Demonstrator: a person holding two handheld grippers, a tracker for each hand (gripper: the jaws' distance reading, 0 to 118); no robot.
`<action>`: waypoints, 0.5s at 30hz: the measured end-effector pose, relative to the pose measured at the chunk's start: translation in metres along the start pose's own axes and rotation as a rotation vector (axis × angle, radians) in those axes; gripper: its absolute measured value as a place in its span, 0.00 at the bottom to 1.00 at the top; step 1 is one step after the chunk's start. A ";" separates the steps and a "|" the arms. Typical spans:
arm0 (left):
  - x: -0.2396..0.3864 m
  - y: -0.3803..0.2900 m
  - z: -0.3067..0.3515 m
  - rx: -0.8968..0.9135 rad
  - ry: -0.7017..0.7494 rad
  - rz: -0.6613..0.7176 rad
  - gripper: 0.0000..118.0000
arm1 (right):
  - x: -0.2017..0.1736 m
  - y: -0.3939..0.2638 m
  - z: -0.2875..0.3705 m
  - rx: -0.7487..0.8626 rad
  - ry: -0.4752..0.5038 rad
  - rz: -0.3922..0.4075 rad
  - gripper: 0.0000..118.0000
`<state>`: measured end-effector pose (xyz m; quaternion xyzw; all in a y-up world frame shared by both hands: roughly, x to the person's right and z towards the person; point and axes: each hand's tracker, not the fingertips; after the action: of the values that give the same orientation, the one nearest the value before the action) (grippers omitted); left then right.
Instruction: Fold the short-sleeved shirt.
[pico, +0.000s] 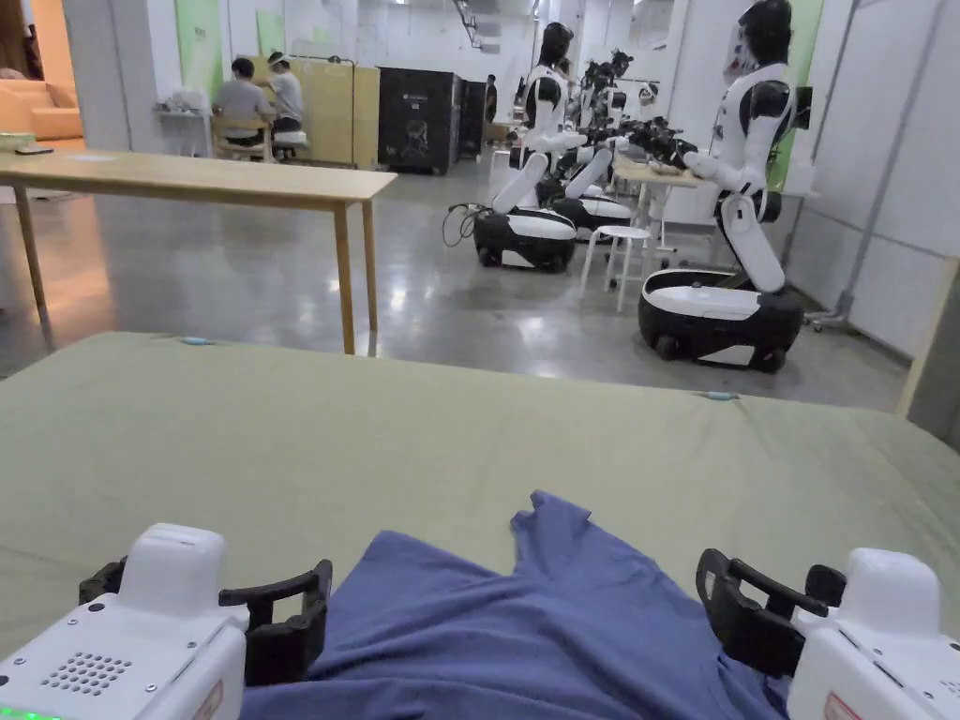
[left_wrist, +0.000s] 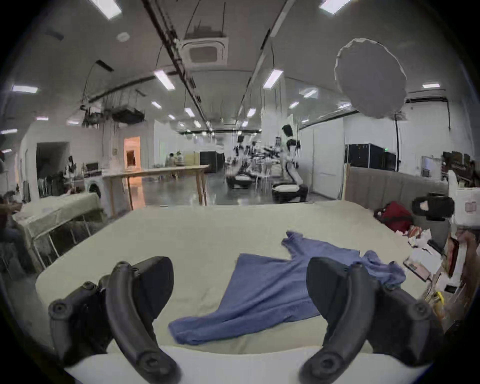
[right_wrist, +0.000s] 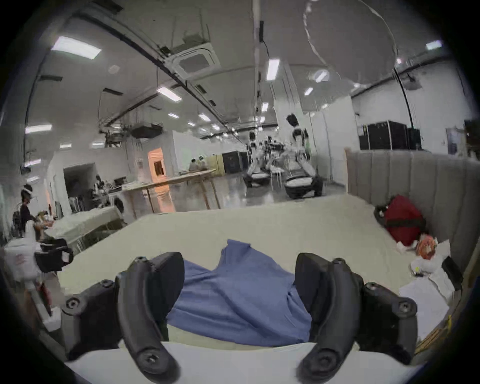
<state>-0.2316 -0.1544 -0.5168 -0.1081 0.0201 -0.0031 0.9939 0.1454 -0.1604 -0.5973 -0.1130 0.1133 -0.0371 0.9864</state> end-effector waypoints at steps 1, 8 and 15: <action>0.002 -0.005 -0.001 -0.008 0.021 -0.004 0.72 | -0.009 -0.004 -0.004 -0.011 -0.009 0.017 0.18; -0.042 -0.042 -0.022 -0.182 0.051 -0.022 0.00 | -0.047 -0.030 -0.017 -0.042 -0.017 0.083 0.00; -0.140 -0.082 -0.059 -0.384 0.115 0.136 0.01 | -0.054 -0.044 -0.032 -0.112 0.017 0.102 0.00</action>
<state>-0.3736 -0.2455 -0.5512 -0.2935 0.0844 0.0616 0.9502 0.0834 -0.2050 -0.6056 -0.1617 0.1292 0.0184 0.9782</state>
